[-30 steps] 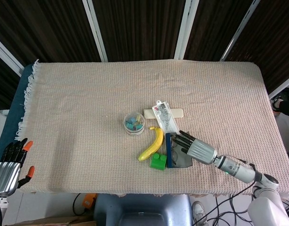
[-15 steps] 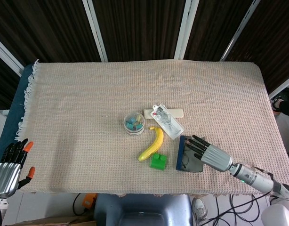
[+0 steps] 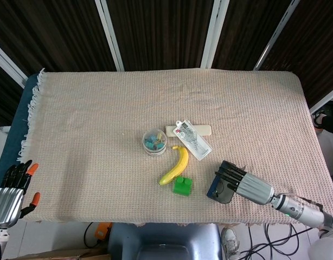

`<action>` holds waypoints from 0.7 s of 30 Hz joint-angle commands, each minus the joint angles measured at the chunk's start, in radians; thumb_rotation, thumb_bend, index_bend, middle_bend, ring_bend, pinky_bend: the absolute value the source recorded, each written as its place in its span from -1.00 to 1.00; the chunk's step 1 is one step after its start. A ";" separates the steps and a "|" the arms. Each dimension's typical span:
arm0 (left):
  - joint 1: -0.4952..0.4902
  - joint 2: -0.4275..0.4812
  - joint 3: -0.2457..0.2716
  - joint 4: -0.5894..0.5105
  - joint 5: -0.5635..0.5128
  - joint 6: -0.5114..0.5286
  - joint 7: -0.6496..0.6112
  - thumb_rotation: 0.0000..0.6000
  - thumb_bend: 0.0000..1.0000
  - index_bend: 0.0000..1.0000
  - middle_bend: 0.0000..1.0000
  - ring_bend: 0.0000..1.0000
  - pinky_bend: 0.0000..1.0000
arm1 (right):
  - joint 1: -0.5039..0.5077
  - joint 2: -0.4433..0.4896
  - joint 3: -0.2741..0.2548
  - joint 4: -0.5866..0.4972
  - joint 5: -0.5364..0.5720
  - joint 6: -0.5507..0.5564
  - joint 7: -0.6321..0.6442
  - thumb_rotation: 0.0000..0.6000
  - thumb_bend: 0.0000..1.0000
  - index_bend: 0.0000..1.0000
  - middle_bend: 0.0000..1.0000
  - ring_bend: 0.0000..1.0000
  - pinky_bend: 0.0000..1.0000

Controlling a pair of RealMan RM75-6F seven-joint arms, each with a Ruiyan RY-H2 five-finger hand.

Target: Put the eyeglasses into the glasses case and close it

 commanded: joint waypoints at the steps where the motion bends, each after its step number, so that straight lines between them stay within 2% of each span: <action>1: 0.000 0.001 -0.001 0.000 -0.002 0.000 -0.002 1.00 -0.19 -1.00 -1.00 -1.00 -0.91 | 0.008 -0.008 -0.002 -0.005 -0.005 -0.006 -0.003 1.00 0.11 0.55 -0.58 -1.00 -1.00; 21: -0.002 0.004 0.000 -0.001 -0.002 -0.008 -0.007 1.00 -0.19 -1.00 -1.00 -1.00 -0.91 | 0.070 -0.041 0.023 -0.042 0.008 -0.078 0.023 1.00 0.11 0.55 -0.58 -1.00 -1.00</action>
